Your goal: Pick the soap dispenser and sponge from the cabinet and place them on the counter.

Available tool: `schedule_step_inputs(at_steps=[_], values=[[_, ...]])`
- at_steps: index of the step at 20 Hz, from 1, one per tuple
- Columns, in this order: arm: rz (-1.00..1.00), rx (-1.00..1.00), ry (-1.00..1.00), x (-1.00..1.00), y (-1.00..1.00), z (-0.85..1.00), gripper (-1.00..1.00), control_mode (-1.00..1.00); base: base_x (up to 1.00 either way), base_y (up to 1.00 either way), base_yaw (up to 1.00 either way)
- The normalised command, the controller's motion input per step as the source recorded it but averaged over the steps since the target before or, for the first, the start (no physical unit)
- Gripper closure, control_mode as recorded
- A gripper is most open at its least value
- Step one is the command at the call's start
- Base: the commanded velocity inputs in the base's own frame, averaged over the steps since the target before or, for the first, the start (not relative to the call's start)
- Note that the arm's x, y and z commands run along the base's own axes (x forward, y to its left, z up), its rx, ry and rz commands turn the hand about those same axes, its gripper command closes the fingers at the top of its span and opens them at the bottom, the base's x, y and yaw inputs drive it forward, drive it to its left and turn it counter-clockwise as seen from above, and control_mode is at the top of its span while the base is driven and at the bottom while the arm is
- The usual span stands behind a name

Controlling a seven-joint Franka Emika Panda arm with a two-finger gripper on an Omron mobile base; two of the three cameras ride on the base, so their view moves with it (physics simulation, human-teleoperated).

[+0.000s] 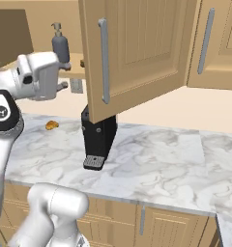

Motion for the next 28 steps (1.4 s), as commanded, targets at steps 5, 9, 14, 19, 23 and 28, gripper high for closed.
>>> schedule_step_inputs(at_steps=[5, 9, 14, 19, 23, 28], values=[[-0.30, -0.01, 0.00, 0.42, -0.42, 0.00, -1.00, -1.00, 0.00, 0.00, 0.00], [-0.35, 0.00, 0.00, 0.22, -0.45, -0.01, -1.00, -1.00, 0.00, 0.00, 0.00], [-0.40, 0.00, 0.00, 0.09, -0.44, -0.03, -1.00, -1.00, 0.00, 0.00, 0.00], [-0.37, 0.00, 0.02, 0.15, -0.47, -0.01, -1.00, -1.00, 0.00, 0.00, 0.00], [-0.27, 0.00, 0.03, 0.23, -0.57, 0.00, -1.00, -1.00, 0.00, 0.00, 0.00], [-0.19, 0.00, 0.00, 0.18, -0.66, 0.00, -1.00, -1.00, 0.00, 0.00, 0.00]])
